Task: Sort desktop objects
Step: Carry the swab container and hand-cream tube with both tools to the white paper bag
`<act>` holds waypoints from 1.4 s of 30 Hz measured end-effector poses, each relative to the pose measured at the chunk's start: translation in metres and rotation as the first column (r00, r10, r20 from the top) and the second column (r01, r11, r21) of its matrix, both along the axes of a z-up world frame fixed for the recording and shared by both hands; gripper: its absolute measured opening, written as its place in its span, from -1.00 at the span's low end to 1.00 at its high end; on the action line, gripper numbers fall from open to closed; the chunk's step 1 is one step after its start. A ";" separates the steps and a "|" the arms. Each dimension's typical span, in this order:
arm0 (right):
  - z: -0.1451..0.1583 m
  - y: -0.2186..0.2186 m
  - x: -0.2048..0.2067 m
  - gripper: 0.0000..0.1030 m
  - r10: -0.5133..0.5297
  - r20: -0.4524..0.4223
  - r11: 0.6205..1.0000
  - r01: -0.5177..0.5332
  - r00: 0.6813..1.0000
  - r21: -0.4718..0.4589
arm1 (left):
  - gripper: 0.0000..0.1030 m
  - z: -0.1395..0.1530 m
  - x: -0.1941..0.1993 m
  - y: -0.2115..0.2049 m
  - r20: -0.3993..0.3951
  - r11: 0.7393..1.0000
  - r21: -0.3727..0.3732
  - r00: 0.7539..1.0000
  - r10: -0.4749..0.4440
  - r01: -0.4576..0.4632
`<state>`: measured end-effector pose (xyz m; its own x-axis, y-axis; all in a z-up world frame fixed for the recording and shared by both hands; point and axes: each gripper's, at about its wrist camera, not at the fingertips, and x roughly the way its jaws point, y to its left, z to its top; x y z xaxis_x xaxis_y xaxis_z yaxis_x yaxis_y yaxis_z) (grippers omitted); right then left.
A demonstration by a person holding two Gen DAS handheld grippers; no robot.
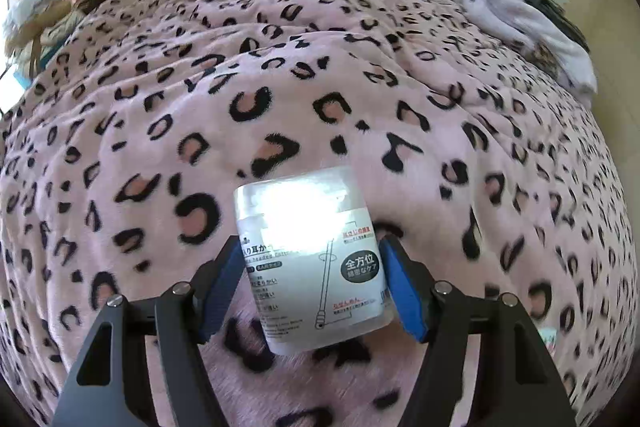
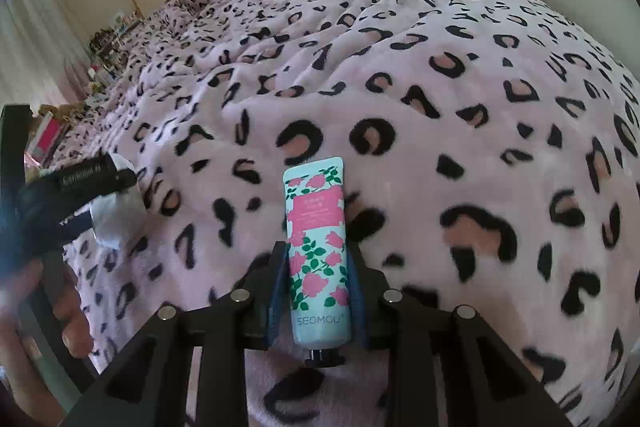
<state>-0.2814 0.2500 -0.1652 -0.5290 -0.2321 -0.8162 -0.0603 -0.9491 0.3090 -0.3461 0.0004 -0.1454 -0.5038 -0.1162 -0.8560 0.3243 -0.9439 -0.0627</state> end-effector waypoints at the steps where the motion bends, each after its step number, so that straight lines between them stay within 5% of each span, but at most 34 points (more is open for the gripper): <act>1: 0.003 0.002 0.007 -0.45 -0.002 -0.005 1.000 0.002 1.000 -0.009 | 0.35 0.003 0.008 0.000 -0.006 1.000 -0.003 1.000 -0.014 0.014; 11: 0.040 -0.002 0.103 -0.45 -0.043 -0.093 0.995 0.034 0.995 -0.092 | 0.35 0.042 0.118 0.002 -0.066 0.982 -0.052 0.981 -0.185 0.181; 23: 0.070 0.018 0.237 -0.45 -0.138 -0.081 0.989 0.133 0.987 -0.071 | 0.35 0.065 0.260 0.063 -0.013 0.900 -0.092 0.904 -0.428 0.425; 42: 0.125 0.080 0.342 -0.45 -0.257 -0.193 0.966 0.248 0.947 -0.070 | 0.35 0.117 0.347 0.178 -0.063 0.781 -0.086 0.779 -0.624 0.619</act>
